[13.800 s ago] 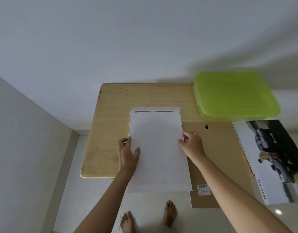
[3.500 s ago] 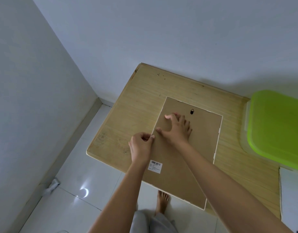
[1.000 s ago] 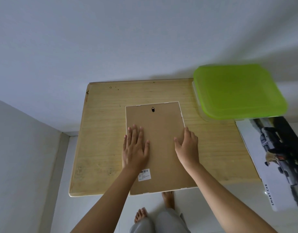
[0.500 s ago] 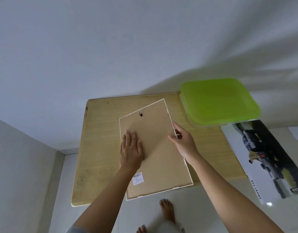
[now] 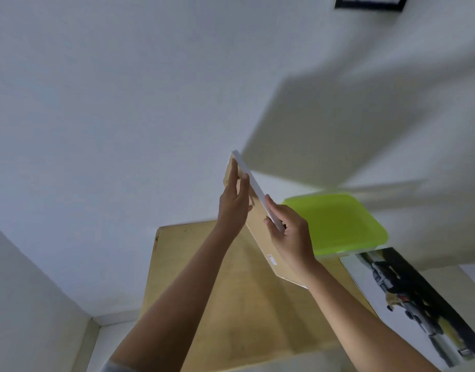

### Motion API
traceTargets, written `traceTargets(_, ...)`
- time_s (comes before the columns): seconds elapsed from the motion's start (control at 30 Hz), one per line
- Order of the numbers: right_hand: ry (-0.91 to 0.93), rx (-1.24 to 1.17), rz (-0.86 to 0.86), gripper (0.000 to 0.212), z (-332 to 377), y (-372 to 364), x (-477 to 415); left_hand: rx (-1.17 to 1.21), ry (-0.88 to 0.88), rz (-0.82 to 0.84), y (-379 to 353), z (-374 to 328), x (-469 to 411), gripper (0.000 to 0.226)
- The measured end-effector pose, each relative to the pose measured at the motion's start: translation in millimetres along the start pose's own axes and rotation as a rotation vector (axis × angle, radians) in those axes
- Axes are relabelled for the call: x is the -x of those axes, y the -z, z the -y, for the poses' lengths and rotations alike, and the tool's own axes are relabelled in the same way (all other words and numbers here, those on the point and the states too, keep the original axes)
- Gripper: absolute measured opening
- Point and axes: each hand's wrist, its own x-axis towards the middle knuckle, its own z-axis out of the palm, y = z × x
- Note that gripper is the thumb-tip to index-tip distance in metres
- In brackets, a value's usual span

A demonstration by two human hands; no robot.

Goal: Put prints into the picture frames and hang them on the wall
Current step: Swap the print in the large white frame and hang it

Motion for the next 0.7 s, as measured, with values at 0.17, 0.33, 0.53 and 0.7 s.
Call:
traceTargets(0.17,0.195,0.215,-0.050,0.051,19.6,9.0,-8.2,0.058,-0.073,-0.065,-1.1,-34.5,5.3,0.069)
traceTargets(0.33,0.246,0.285,-0.049,0.056,31.6,9.8,-13.5,-0.032,-0.140,-0.127,5.8,-53.3,2.1,0.080)
traceTargets(0.53,0.300,0.057,0.227,0.053,50.4,7.7,-5.2,-0.178,-0.205,-0.199,27.7,-63.7,-4.0,0.066)
traceTargets(0.7,0.160,-0.073,0.144,0.042,41.4,14.5,-25.9,-0.114,-0.276,-0.201,56.5,-73.2,-7.7,0.064)
